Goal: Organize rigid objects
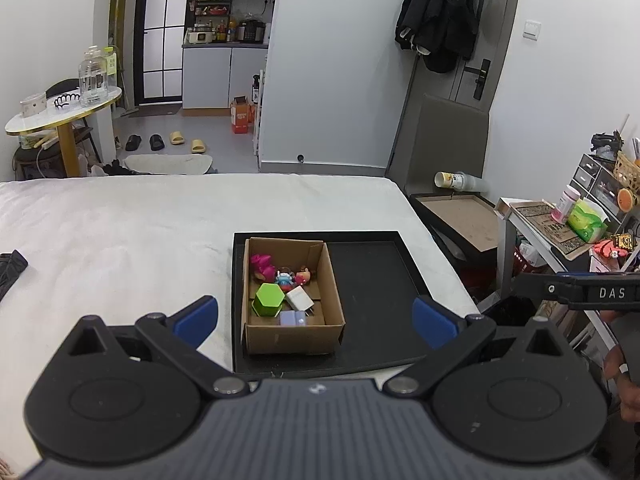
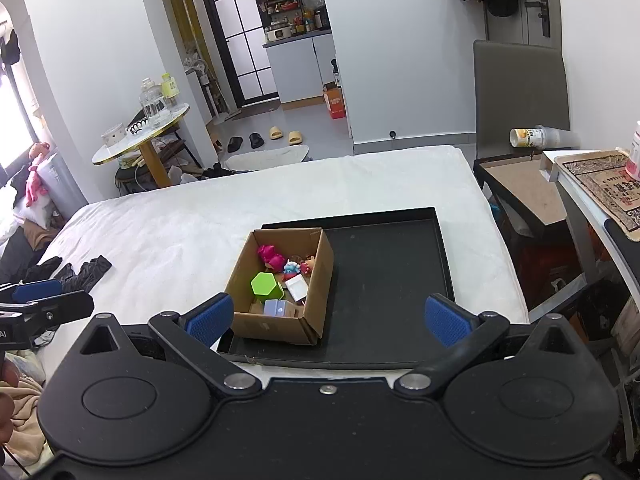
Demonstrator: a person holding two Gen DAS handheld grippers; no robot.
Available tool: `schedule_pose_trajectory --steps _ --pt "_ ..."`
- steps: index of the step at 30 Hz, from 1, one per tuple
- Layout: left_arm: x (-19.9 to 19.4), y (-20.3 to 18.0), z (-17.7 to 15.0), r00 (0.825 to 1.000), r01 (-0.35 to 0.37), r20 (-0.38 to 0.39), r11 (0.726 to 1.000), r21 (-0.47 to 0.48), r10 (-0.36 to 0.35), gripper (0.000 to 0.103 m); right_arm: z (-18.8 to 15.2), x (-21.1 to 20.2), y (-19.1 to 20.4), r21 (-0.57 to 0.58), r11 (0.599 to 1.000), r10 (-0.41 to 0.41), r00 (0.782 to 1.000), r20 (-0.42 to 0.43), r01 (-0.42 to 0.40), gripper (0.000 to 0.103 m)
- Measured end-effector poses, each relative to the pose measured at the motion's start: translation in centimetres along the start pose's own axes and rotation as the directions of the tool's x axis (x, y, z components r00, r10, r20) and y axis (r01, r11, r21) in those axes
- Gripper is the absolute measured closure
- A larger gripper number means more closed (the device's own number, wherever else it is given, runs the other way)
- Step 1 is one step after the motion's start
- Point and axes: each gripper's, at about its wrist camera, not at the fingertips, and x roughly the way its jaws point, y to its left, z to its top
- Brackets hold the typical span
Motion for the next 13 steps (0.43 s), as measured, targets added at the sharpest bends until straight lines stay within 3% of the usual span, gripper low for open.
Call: schedule_pose_trajectory --steps 13 --pt "0.38 0.35 -0.18 1.0 0.009 -0.008 1.0 -0.011 -0.009 0.0 -0.19 0.36 -0.19 0.005 1.0 -0.009 1.0 -0.003 0.009 0.0"
